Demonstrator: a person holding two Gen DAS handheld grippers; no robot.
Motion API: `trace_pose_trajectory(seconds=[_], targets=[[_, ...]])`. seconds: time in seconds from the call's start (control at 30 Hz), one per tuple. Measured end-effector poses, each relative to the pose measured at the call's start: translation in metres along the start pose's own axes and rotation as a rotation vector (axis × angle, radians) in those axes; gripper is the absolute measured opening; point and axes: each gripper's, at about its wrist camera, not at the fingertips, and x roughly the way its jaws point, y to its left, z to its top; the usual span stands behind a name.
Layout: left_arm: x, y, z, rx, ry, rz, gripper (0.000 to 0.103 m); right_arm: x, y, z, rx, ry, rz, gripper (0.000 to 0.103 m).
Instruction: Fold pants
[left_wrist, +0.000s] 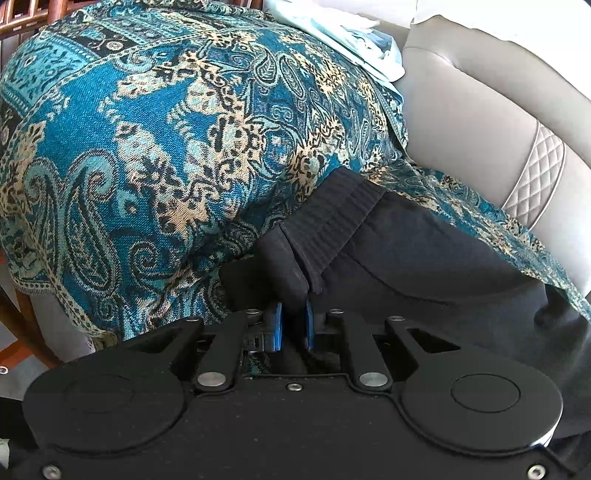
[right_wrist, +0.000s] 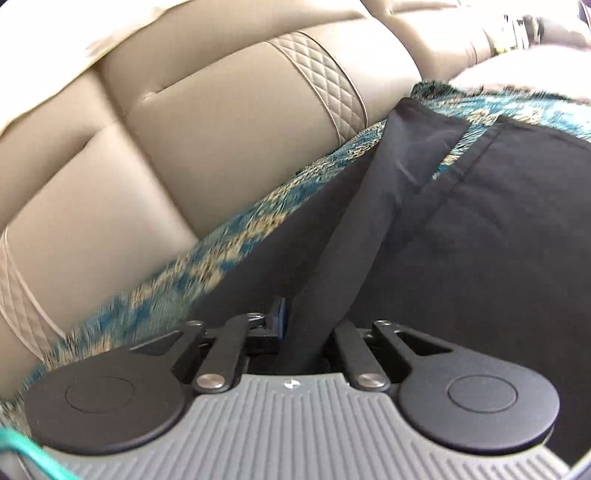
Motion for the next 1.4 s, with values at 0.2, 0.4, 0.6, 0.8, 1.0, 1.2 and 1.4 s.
trace_pose_trajectory(seconds=[0.2, 0.4, 0.6, 0.8, 1.0, 1.2, 1.4], targets=[[0.003, -0.008, 0.002, 0.021, 0.002, 0.038, 0.013, 0.030, -0.028, 0.043, -0.001, 0.008, -0.003, 0.018], [0.003, -0.008, 0.006, -0.003, 0.021, 0.047, 0.013, 0.021, -0.079, 0.077, 0.159, -0.058, -0.042, 0.006], [0.002, -0.009, 0.008, -0.017, 0.039, 0.050, 0.013, -0.011, -0.128, 0.090, 0.231, -0.116, -0.046, 0.006], [-0.001, -0.012, 0.007, 0.006, 0.044, 0.066, 0.013, -0.052, -0.160, 0.098, 0.188, -0.206, -0.064, 0.006], [-0.002, -0.013, 0.008, 0.051, 0.038, 0.094, 0.013, -0.070, -0.211, 0.104, 0.243, -0.224, -0.143, 0.005], [-0.001, -0.016, 0.006, 0.079, 0.035, 0.115, 0.013, -0.070, -0.258, 0.102, 0.304, -0.184, -0.210, 0.005], [0.000, -0.019, 0.006, 0.109, 0.031, 0.132, 0.013, -0.071, -0.279, 0.093, 0.305, -0.133, -0.260, 0.004]])
